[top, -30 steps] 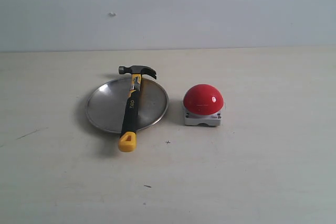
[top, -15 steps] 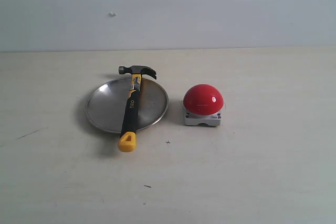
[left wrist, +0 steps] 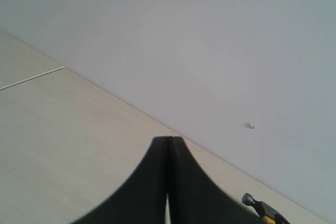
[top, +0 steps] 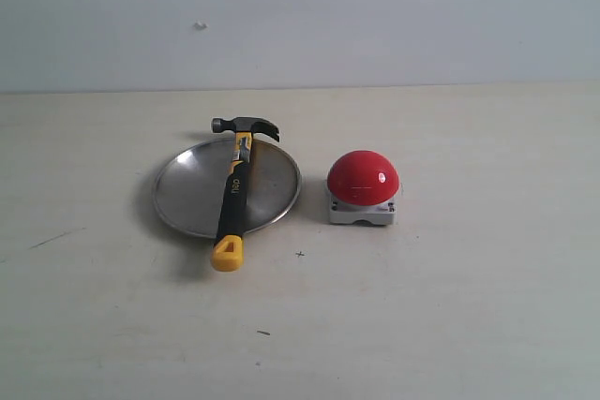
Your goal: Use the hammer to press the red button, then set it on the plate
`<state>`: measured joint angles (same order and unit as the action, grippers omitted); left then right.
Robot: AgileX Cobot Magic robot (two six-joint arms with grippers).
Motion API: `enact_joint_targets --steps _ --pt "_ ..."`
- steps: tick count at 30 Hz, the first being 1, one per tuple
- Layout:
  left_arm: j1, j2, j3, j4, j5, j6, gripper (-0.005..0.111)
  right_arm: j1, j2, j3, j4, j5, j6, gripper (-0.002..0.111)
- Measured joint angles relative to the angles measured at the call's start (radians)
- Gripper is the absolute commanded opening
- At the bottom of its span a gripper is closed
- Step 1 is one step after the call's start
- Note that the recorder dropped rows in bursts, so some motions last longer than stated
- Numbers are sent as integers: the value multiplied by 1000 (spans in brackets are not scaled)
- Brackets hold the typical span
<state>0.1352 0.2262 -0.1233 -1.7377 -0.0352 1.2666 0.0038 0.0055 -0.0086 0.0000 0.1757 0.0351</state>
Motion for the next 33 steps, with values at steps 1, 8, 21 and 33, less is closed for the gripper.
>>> enact_joint_targets --steps 1,8,21,33 --pt "0 0 0 0 0 0 0 0 0 0 0 0 0 0" --pt "0 0 0 0 15 29 0 0 0 0 0 0 0 0" --pt "0 0 0 -2 184 46 0 0 0 0 0 0 0 0" --pt "0 0 0 576 215 -417 0 0 0 0 0 0 0 0"
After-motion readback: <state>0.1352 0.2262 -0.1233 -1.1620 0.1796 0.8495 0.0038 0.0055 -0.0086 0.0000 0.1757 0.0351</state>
